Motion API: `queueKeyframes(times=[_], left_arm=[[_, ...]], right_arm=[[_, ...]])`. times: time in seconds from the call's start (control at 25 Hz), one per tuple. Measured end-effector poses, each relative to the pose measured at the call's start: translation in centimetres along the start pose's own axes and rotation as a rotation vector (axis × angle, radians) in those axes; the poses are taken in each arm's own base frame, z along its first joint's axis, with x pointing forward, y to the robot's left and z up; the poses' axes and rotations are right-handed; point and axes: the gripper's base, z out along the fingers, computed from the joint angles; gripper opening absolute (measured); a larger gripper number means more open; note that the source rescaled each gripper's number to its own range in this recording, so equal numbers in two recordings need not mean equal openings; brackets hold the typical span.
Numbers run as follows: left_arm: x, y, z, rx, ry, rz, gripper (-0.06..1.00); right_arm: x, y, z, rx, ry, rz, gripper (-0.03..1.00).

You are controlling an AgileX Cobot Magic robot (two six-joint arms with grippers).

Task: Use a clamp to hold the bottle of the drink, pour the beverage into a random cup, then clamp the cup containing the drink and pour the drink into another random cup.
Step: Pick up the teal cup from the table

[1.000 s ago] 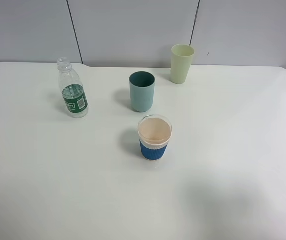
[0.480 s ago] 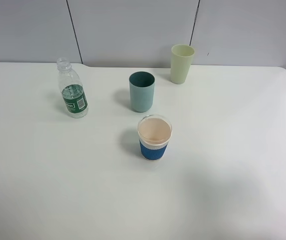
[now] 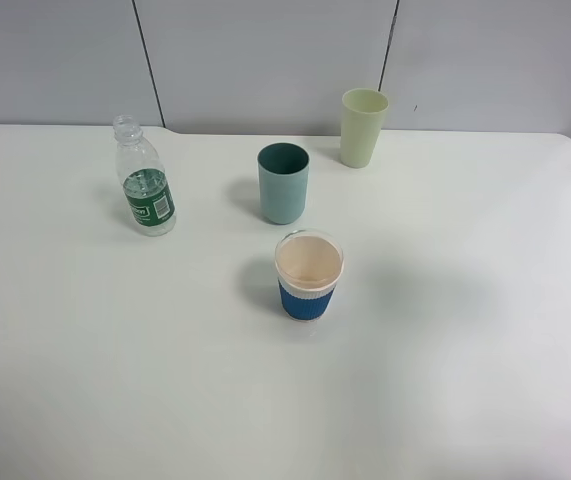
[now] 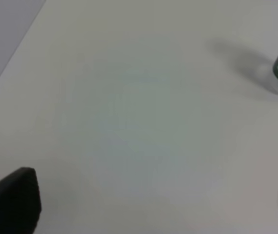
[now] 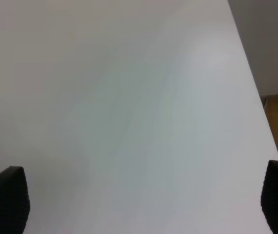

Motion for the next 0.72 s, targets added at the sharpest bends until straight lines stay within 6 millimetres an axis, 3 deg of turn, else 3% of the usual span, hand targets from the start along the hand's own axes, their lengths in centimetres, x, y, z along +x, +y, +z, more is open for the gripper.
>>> queueKeyframes(times=[0.4, 0.72], left_arm=[[0.0, 0.0, 0.0, 0.0, 0.0, 0.0, 1.0], [0.0, 0.0, 0.0, 0.0, 0.0, 0.0, 1.0]], right_arm=[[-1.6, 1.0, 10.4, -0.043, 0.107, -0.026, 1.0], [-1.9, 1.5, 15.2, -0.055, 0.039, -0.097, 1.0]])
